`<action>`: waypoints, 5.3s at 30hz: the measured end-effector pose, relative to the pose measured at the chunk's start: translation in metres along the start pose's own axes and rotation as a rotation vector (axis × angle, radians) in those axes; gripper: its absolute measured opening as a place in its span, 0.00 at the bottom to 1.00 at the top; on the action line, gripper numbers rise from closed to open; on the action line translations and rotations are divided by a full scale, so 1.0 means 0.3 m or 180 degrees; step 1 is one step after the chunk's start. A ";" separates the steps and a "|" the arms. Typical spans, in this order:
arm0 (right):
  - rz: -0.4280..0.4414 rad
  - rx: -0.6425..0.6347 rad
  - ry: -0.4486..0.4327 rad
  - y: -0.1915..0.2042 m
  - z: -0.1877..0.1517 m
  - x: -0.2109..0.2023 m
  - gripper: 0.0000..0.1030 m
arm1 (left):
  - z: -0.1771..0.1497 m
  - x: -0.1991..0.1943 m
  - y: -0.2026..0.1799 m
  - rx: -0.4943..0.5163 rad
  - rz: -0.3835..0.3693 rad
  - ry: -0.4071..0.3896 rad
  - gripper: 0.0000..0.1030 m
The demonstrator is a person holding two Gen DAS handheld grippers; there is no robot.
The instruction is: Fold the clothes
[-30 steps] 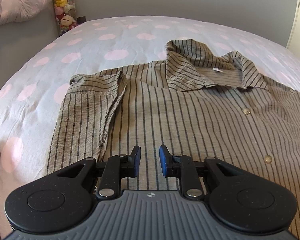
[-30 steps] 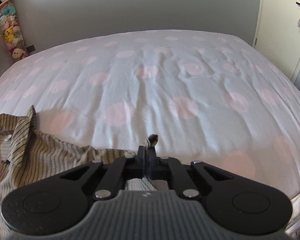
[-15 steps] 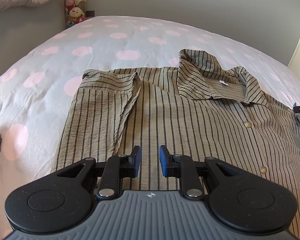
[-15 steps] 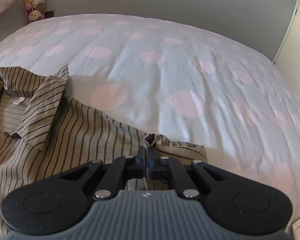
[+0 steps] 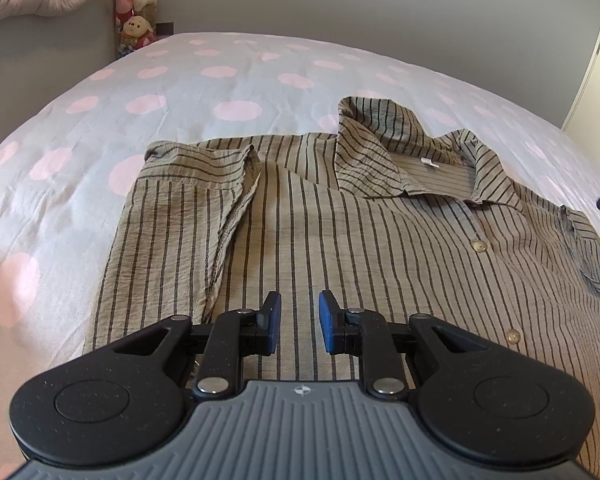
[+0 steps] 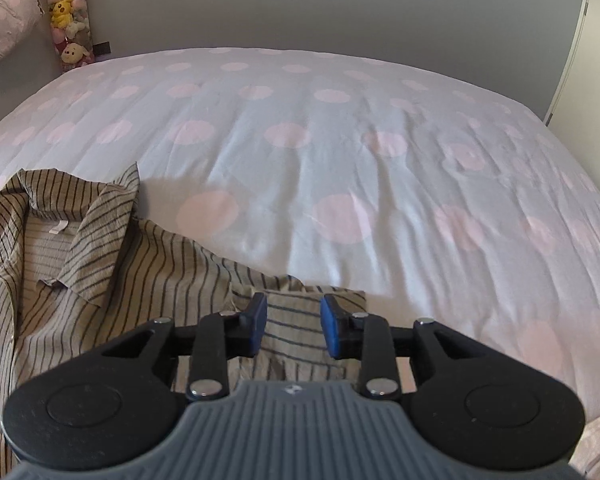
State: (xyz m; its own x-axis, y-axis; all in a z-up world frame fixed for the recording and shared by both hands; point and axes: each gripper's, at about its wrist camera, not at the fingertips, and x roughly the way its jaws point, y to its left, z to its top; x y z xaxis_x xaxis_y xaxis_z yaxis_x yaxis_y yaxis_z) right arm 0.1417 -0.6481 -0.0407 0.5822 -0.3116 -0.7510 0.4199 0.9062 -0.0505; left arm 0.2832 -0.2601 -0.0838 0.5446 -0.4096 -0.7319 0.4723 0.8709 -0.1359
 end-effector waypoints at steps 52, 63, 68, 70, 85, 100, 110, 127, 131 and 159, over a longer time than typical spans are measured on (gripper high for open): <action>-0.0024 0.0152 0.0011 -0.120 -0.061 0.123 0.29 | -0.011 0.026 0.017 -0.0042 0.0130 0.0094 0.22; 0.0129 0.0627 0.0025 -0.211 -0.065 0.336 0.43 | -0.016 0.084 0.012 0.0049 0.0301 0.0088 0.22; 0.0241 0.0609 -0.0118 -0.196 -0.092 0.324 0.31 | -0.028 0.085 0.004 0.0119 0.0339 0.0044 0.22; 0.0276 0.0552 -0.0112 -0.192 -0.093 0.318 0.16 | -0.027 0.070 0.002 0.0147 0.0342 -0.0074 0.22; 0.0291 0.0624 -0.0057 -0.194 -0.100 0.311 0.15 | 0.279 0.100 0.360 -0.0080 0.0397 -0.0283 0.29; 0.0232 0.0426 -0.0023 -0.161 -0.089 0.335 0.18 | 0.445 0.465 0.624 -0.1004 -0.0015 0.0049 0.06; 0.0572 0.1006 -0.0105 -0.266 -0.086 0.329 0.44 | 0.445 0.376 0.654 -0.1034 -0.0090 0.0062 0.22; 0.0207 0.0943 -0.0473 -0.254 -0.046 0.289 0.03 | 0.414 0.384 0.566 -0.0987 0.0155 -0.0187 0.01; 0.0140 0.0889 -0.0396 -0.248 -0.043 0.340 0.03 | 0.409 0.401 0.578 -0.0946 0.0277 -0.0127 0.01; 0.1017 0.0530 -0.0167 -0.005 -0.381 -0.275 0.38 | 0.022 -0.258 0.459 -0.0285 -0.0131 0.0828 0.25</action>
State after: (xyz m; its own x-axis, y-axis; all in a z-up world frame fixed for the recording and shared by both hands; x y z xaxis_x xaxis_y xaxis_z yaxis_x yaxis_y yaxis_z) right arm 0.0134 -0.5911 -0.0538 0.7355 -0.0384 -0.6764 0.3161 0.9025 0.2925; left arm 0.3108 -0.1103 -0.0414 0.3246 -0.3716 -0.8698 0.4210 0.8802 -0.2189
